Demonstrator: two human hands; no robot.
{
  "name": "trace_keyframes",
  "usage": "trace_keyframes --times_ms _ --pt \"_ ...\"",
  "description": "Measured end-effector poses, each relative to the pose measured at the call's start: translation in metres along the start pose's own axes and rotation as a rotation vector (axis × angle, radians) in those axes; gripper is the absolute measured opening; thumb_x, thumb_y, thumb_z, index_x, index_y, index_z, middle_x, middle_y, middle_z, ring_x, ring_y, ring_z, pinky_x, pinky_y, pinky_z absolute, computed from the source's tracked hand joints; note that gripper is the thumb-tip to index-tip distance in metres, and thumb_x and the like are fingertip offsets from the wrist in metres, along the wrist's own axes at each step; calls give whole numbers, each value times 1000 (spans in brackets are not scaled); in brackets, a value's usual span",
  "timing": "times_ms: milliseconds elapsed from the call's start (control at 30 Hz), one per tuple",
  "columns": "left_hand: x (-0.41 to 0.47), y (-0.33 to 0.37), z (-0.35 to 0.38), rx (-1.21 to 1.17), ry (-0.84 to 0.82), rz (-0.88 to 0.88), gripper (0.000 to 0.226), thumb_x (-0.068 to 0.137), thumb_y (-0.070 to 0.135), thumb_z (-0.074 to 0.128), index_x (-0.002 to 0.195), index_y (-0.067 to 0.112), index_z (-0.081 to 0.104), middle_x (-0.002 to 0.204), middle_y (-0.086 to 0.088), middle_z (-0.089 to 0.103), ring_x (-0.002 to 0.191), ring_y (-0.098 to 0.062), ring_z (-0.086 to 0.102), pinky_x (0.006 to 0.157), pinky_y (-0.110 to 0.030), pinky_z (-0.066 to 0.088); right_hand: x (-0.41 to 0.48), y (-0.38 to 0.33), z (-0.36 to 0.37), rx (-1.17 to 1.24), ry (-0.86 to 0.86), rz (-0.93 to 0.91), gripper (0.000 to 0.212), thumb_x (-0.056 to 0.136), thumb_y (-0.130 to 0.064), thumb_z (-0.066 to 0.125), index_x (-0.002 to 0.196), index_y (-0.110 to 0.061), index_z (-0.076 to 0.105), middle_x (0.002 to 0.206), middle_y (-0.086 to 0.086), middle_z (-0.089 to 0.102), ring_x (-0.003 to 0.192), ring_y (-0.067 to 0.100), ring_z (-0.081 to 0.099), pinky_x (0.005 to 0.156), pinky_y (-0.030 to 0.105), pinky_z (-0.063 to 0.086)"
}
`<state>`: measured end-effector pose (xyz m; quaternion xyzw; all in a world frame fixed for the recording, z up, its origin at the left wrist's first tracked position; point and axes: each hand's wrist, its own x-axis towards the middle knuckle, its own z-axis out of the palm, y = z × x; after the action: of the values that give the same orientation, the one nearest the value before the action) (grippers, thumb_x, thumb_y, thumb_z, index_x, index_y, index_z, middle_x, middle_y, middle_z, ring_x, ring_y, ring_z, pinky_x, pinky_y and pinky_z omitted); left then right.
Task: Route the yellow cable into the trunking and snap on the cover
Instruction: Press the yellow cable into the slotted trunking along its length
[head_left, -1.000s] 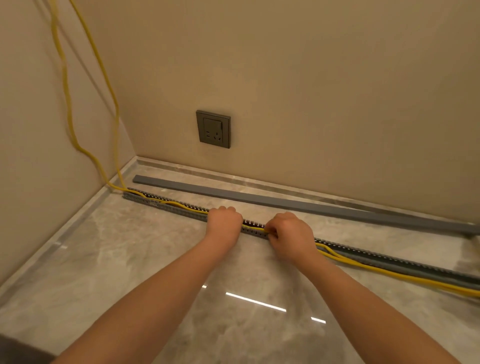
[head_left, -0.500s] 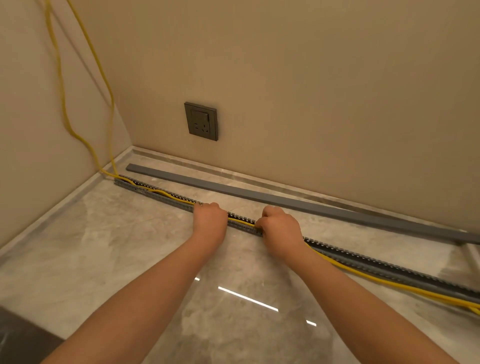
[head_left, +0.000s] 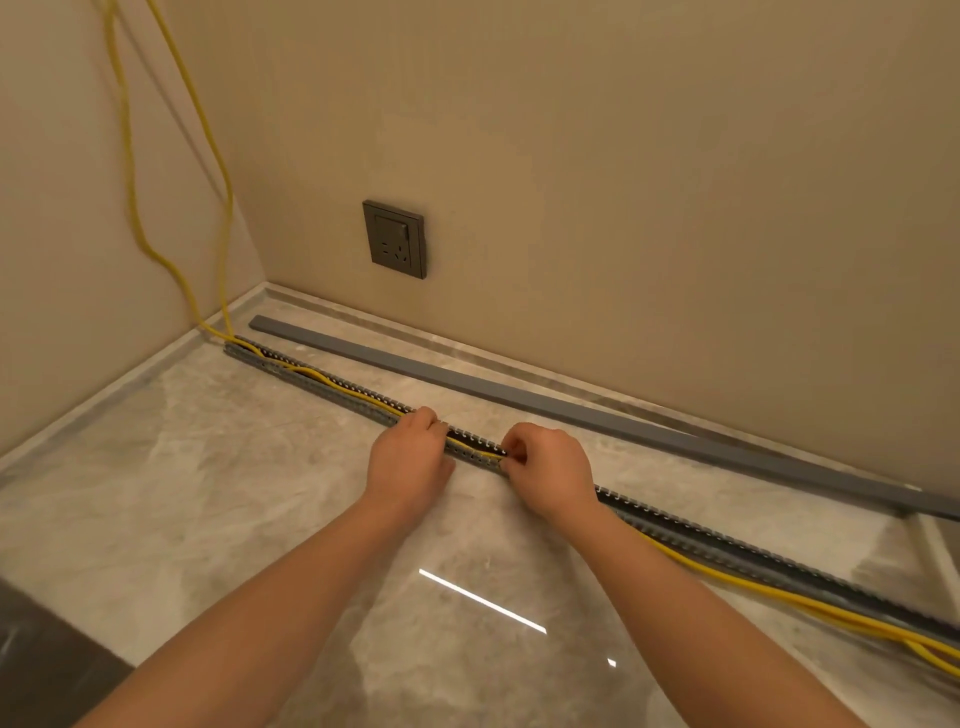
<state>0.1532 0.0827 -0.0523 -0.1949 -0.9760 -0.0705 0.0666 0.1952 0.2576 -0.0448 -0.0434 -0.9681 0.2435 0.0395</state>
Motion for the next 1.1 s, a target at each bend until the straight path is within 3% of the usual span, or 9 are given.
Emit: trace_keyframes --times_ms 133,267,367,433,500,633,967,1100 --pt "-2 20 -1 -79 73 80 31 81 26 64 113 25 60 107 5 58 102 -17 54 80 -29 45 -4 3 3 60 28 -40 15 82 -14 63 93 -23 56 91 -2 59 79 20 56 60 32 41" --pt "-1 46 4 -98 -77 197 32 86 27 56 117 25 63 111 4 61 107 -18 52 82 -32 45 -5 12 -10 237 -115 -36 34 77 6 48 96 -21 51 93 1 56 80 20 57 68 37 52" --pt "1 57 6 36 -89 174 29 88 36 55 112 25 66 106 3 61 103 -19 54 70 -32 42 -8 17 -19 474 -198 22 42 75 13 47 98 -22 51 93 3 56 76 14 60 67 27 53" --pt "4 63 3 119 -104 178 27 90 37 53 108 22 67 101 1 60 99 -21 56 62 -31 37 -13 17 -20 538 -159 28 43 74 11 48 97 -25 52 90 -2 58 78 13 61 66 25 52" --pt "7 68 -1 171 -114 186 25 91 35 53 105 20 68 98 -1 60 96 -23 58 60 -30 35 -21 20 -20 478 -53 17 38 74 3 54 96 -28 55 86 -8 60 82 12 61 67 28 53" --pt "8 73 -3 187 -141 178 23 91 26 53 105 15 67 103 -5 61 96 -26 59 62 -30 37 -41 36 -23 44 53 -100 21 78 -18 61 96 -30 60 92 -11 61 88 11 54 66 28 47" --pt "10 76 -4 218 -176 183 19 94 20 53 109 13 63 104 -6 58 92 -27 59 64 -33 44 -73 62 -43 -145 36 -58 27 93 -15 51 115 -21 66 106 1 67 96 22 59 79 36 51" --pt "14 76 -5 230 -199 202 19 94 19 54 109 14 63 105 -7 58 94 -27 59 65 -34 45 -60 56 -53 -340 -13 -109 32 90 -7 51 115 -20 65 108 2 63 100 24 55 75 36 51"
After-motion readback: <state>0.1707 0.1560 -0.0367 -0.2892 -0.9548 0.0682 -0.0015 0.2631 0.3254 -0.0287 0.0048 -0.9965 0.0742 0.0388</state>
